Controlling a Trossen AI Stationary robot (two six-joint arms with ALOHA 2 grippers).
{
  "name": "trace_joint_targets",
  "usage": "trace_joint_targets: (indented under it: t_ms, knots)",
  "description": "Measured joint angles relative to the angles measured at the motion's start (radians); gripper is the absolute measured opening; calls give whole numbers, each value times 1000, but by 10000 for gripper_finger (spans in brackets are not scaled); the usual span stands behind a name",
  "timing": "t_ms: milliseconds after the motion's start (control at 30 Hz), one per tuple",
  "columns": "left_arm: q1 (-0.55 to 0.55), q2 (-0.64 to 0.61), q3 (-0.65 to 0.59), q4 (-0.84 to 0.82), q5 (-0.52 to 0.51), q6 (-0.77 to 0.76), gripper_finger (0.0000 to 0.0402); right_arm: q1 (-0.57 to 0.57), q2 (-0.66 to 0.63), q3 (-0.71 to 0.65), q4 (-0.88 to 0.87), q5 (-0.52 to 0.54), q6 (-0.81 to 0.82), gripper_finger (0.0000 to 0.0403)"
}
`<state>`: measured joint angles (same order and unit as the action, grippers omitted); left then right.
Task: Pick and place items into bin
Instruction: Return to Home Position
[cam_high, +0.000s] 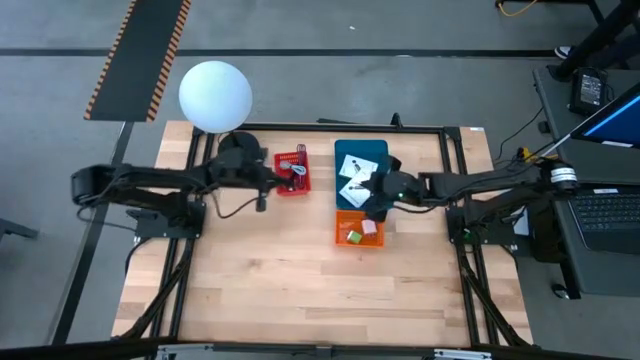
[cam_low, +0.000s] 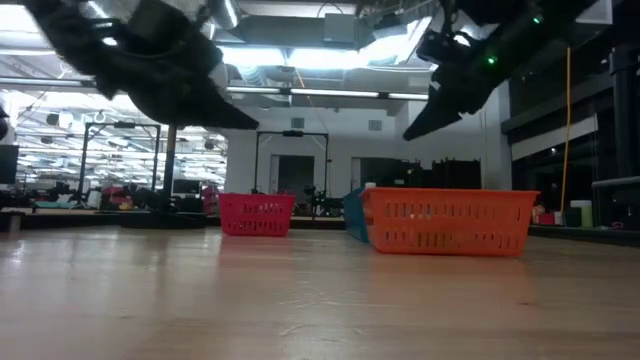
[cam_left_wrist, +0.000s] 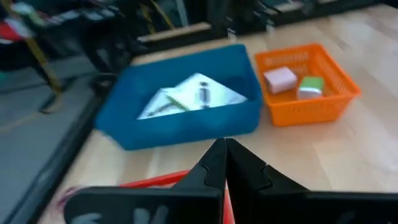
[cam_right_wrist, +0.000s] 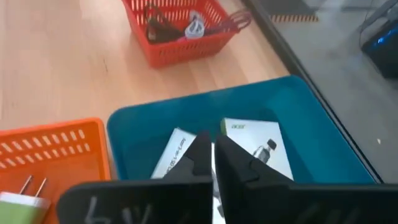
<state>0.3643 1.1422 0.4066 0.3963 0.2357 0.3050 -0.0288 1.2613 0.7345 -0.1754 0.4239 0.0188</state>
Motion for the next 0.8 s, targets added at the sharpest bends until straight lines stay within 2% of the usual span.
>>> trace_joint_targets:
  t_ms: [100, 267, 400, 600, 733, 800]
  knots:
    - [16, -135, -84, 39, -34, -21, 1, -3, -35, -59, 88, 0, -14, 1]
    - [60, -372, -174, 48, -35, -33, 1, -21, -69, -69, 158, -6, -51, 0]
    - [109, -540, -259, 49, -53, -70, 2, -50, -74, -69, 220, -97, -75, 0]
    - [164, -732, -352, 39, -69, -112, 2, -112, -74, -69, 334, -215, -101, 0]
    - [189, -828, -364, -36, -89, -112, 2, -129, -74, -77, 380, -218, -108, 0]
    - [203, -873, -371, -90, -97, -117, 2, -129, -77, -116, 457, -219, -122, 0]
